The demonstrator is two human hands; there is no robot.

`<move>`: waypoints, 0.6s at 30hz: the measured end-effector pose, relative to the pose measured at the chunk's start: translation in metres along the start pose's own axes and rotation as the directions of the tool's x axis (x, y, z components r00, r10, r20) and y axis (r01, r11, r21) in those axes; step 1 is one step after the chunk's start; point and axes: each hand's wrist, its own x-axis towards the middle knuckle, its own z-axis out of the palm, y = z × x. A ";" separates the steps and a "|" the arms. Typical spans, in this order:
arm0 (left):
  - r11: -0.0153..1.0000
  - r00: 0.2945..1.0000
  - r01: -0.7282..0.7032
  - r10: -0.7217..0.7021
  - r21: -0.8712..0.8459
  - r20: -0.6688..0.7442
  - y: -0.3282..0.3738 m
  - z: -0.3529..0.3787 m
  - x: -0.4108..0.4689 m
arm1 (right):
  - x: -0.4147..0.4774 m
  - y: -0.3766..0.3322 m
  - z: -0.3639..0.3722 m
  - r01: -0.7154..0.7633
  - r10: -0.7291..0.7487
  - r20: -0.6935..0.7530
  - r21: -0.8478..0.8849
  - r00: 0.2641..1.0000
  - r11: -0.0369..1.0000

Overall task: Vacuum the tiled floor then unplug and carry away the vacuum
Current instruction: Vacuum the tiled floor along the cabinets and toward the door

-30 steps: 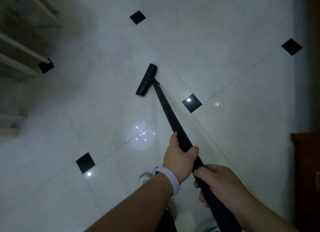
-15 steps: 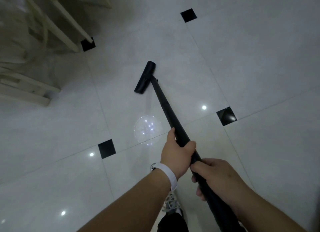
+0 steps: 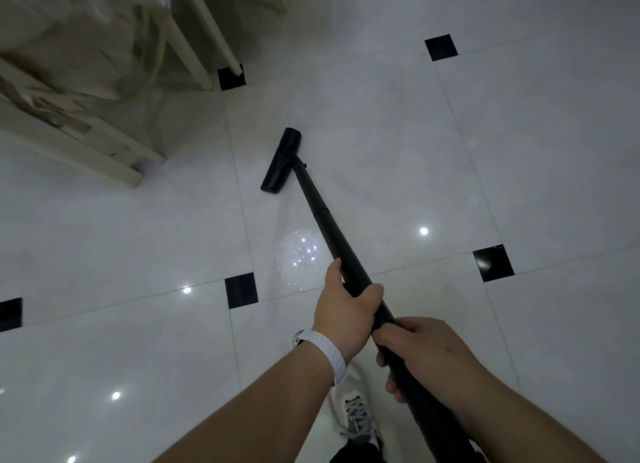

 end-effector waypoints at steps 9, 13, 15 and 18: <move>0.996 0.998 0.017 -0.022 -0.093 -0.062 -0.003 -0.025 -0.005 | -0.003 -0.014 0.020 0.026 -0.020 0.069 -0.083 0.997 0.996; 0.997 0.997 0.018 -0.024 -0.078 -0.075 -0.010 -0.025 -0.012 | -0.006 -0.008 0.019 0.029 -0.019 0.088 -0.114 0.996 0.993; 0.998 0.996 0.020 -0.025 -0.067 -0.082 -0.015 -0.020 -0.017 | -0.009 0.000 0.015 0.031 -0.020 0.086 -0.129 0.996 0.991; 0.998 0.996 0.022 -0.027 -0.061 -0.084 -0.021 -0.007 -0.026 | -0.013 0.014 0.006 0.042 -0.032 0.078 -0.127 0.996 0.991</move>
